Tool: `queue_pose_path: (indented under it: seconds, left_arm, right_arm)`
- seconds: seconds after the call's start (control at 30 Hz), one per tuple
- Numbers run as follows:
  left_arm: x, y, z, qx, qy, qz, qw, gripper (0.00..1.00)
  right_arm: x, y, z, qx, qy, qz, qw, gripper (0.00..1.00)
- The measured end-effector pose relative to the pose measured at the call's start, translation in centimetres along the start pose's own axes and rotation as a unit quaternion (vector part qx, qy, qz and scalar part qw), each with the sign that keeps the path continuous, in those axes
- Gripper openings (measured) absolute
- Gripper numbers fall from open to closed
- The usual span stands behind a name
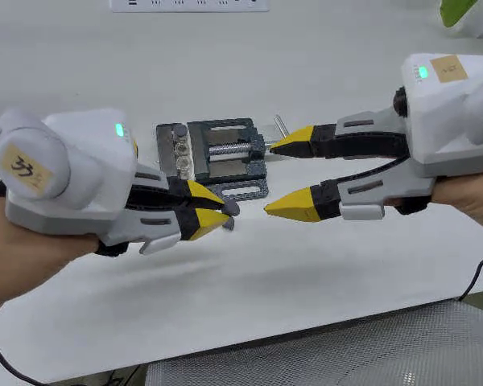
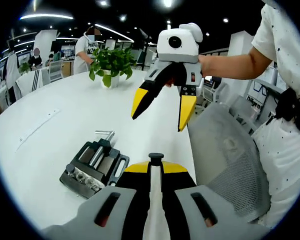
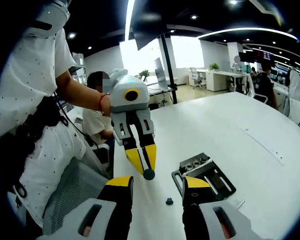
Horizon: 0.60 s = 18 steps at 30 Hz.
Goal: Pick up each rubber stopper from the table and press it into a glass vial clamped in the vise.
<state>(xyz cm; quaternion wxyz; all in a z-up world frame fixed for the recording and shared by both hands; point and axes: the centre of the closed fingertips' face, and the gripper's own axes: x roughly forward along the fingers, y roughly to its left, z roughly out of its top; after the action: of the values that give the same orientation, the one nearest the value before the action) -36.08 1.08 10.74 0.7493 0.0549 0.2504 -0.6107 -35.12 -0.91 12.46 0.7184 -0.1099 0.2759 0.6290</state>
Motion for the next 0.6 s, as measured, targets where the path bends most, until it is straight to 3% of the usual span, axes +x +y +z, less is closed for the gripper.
queue_pose_path:
  seconds: [0.2, 0.6]
  left_arm:
    - [-0.8, -0.6, 1.7, -0.002, -0.020, -0.002, 0.9998, 0.03]
    - [-1.4, -1.1, 3.1, 0.014, -0.031, -0.006, 0.9994, 0.03]
  right_arm:
    - [0.6, 1.5, 1.2, -0.023, 0.023, 0.048, 0.9983, 0.25]
    - [0.9, 2.7, 2.5, -0.052, 0.050, 0.090, 0.9934, 0.13]
